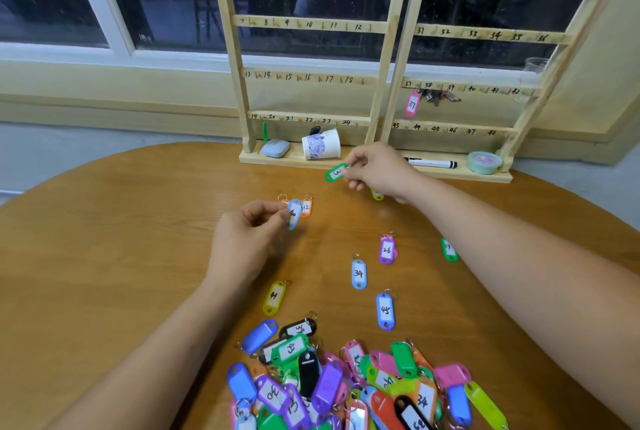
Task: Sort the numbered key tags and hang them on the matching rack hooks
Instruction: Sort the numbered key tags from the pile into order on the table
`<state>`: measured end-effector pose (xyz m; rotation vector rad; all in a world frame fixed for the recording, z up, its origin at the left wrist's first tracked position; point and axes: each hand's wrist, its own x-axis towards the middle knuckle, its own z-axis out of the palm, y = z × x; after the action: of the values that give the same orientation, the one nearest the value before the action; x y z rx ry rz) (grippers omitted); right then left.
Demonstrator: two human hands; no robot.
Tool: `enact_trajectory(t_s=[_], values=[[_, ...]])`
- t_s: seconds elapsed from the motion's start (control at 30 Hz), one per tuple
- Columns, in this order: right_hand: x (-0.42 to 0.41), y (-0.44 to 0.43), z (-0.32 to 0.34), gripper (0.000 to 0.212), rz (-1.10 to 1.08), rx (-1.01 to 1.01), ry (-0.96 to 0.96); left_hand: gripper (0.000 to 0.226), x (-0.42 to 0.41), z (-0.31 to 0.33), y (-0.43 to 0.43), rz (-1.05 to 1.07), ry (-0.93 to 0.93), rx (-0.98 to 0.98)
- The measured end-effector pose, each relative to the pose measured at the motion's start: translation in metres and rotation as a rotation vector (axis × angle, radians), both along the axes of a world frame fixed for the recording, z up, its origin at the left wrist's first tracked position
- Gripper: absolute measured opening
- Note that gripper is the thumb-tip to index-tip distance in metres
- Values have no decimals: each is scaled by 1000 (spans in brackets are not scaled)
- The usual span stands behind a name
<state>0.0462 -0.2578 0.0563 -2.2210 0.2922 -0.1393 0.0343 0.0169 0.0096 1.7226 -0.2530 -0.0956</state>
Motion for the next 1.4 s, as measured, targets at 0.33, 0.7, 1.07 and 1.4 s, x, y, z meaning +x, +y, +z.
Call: enact_trajectory(t_s=[0.33,0.7,1.07,1.4], values=[[35,2,-10,18,-2,75,112,9,14,4,11,84,-5,-25],[52,1,-18,5,7,-107,135,10,14,0,8,45,-21,26],[54,9,-42,9,18,-325,30,8,7,1,5,-63,137,-70],[-28,56,-30,18,77,191,-108,16,0,3,-1,-78,216,-142]])
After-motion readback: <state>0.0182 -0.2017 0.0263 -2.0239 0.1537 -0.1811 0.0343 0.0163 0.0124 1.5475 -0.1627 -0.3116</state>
